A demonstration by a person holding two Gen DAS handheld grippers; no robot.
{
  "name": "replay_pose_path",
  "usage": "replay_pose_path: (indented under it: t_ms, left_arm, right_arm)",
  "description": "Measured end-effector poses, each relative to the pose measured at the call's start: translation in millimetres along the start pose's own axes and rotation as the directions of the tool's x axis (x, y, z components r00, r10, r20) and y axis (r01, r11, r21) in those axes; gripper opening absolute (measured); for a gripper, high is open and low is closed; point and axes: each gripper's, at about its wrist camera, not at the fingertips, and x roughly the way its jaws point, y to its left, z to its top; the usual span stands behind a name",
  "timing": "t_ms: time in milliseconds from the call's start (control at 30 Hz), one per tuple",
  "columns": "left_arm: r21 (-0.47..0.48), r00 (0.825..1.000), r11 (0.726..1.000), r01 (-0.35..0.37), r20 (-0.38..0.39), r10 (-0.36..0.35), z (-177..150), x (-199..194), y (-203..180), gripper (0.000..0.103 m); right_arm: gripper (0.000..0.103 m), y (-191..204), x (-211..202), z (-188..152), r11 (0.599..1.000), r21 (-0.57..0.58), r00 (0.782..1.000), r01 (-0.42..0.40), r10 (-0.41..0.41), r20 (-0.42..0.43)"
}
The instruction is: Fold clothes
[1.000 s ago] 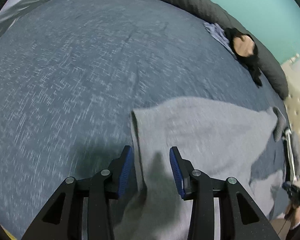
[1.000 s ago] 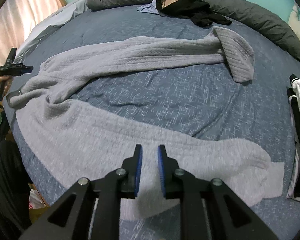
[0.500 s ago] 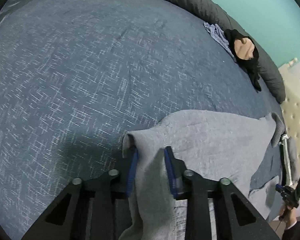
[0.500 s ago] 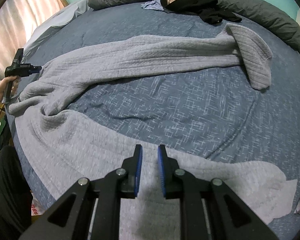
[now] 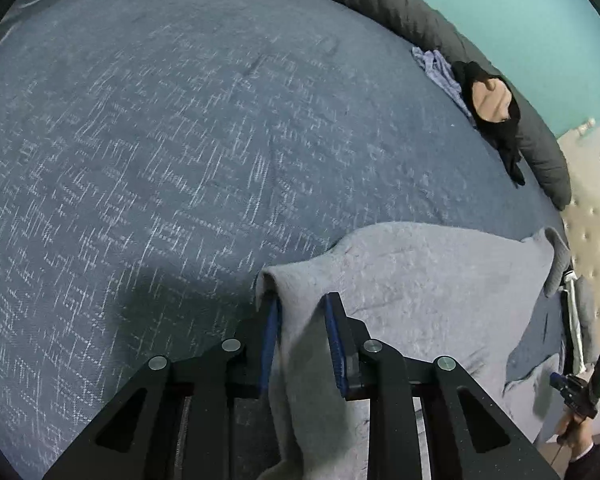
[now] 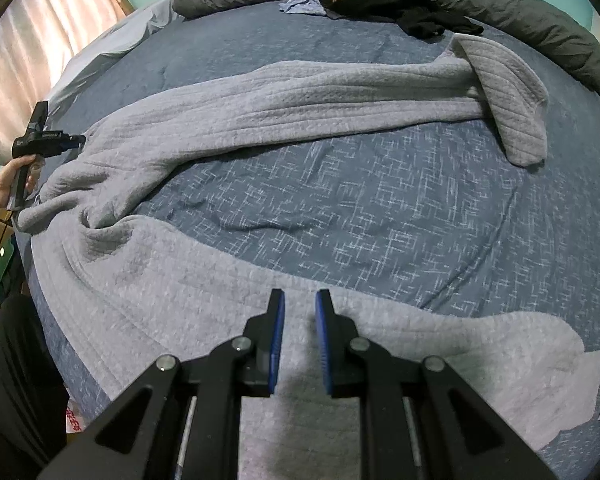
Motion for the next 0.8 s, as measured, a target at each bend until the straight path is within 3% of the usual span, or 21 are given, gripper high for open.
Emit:
replay_pose_path:
  t_ms: [100, 133, 167, 267, 467, 800]
  left_arm:
    - [0.032, 1.0, 0.999, 0.009, 0.015, -0.01, 2.4, -4.0, -9.5, 0.023]
    - [0.044, 1.0, 0.999, 0.014, 0.014, -0.014, 3.1, -4.1, -12.8, 0.01]
    - [0.064, 1.0, 0.998, -0.003, 0.019, 0.001, 4.4, -6.1, -18.2, 0.004]
    - [0.073, 0.995, 0.995, -0.067, 0.084, 0.061, 11.9, -23.1, -25.5, 0.004]
    - [0.103, 0.971, 0.987, -0.121, 0.22, 0.096, 48.1, -67.3, -47.7, 0.003]
    - [0.091, 0.946, 0.973, -0.213, 0.269, 0.182, 131.5, -80.5, -65.6, 0.003]
  right_arm:
    - [0.015, 0.8, 1.2, 0.3, 1.0, -0.001, 1.0, 0.002, -0.002, -0.002]
    - [0.015, 1.1, 1.6, 0.4, 1.0, -0.002, 1.0, 0.002, -0.002, -0.002]
    - [0.015, 1.4, 2.0, 0.5, 1.0, -0.002, 1.0, 0.003, -0.003, -0.003]
    - [0.015, 1.9, 2.9, 1.0, 1.0, -0.002, 1.0, 0.003, -0.003, -0.003]
    - [0.015, -3.6, 0.9, 3.5, 1.0, -0.012, 1.0, 0.012, -0.012, 0.004]
    - [0.015, -46.7, -6.9, 26.0, 0.995, 0.053, 0.996, 0.083, -0.085, 0.041]
